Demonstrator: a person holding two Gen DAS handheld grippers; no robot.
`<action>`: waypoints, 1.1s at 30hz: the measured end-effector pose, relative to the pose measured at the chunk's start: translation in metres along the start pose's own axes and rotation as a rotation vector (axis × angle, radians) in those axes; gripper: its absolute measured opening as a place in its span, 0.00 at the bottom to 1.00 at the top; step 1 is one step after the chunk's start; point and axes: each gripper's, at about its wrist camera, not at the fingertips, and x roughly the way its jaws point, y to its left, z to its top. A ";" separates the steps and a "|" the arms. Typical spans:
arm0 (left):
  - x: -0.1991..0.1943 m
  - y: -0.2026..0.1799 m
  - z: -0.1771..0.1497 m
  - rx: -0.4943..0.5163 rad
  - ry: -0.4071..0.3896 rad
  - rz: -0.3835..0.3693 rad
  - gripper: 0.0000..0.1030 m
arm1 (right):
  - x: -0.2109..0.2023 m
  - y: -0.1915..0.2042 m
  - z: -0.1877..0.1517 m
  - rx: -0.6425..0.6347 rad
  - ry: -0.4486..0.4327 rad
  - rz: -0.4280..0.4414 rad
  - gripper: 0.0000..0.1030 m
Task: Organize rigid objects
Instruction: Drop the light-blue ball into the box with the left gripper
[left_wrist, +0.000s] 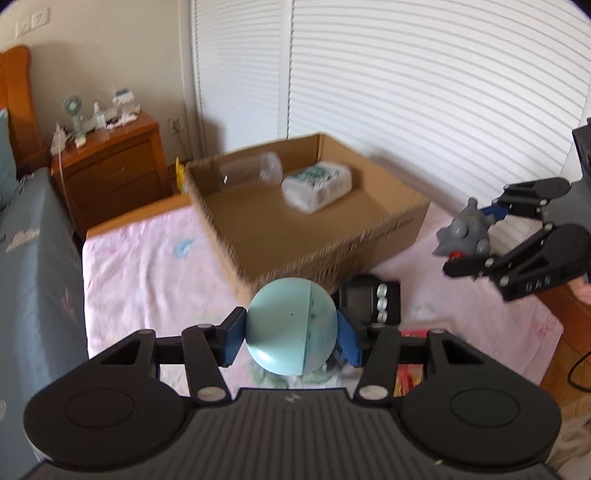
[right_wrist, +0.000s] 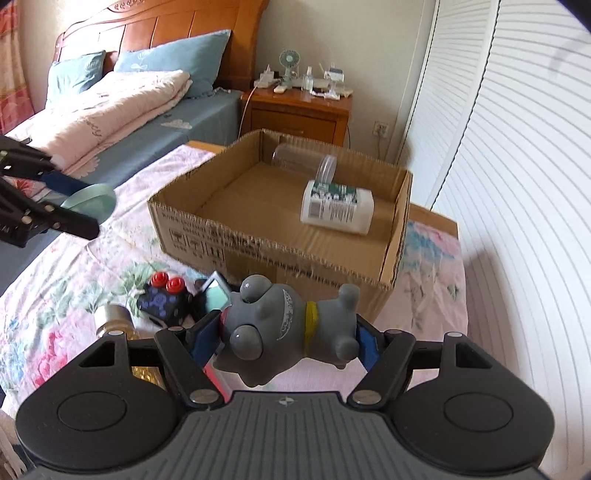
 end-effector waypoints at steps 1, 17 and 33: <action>0.001 -0.002 0.006 0.013 -0.008 -0.004 0.50 | -0.001 -0.001 0.002 0.000 -0.005 0.000 0.75; 0.070 0.000 0.063 0.035 -0.009 0.005 0.50 | 0.001 -0.014 0.027 0.016 -0.044 -0.022 0.75; 0.052 -0.001 0.043 -0.093 -0.064 0.043 0.95 | 0.009 -0.017 0.036 0.026 -0.040 -0.016 0.75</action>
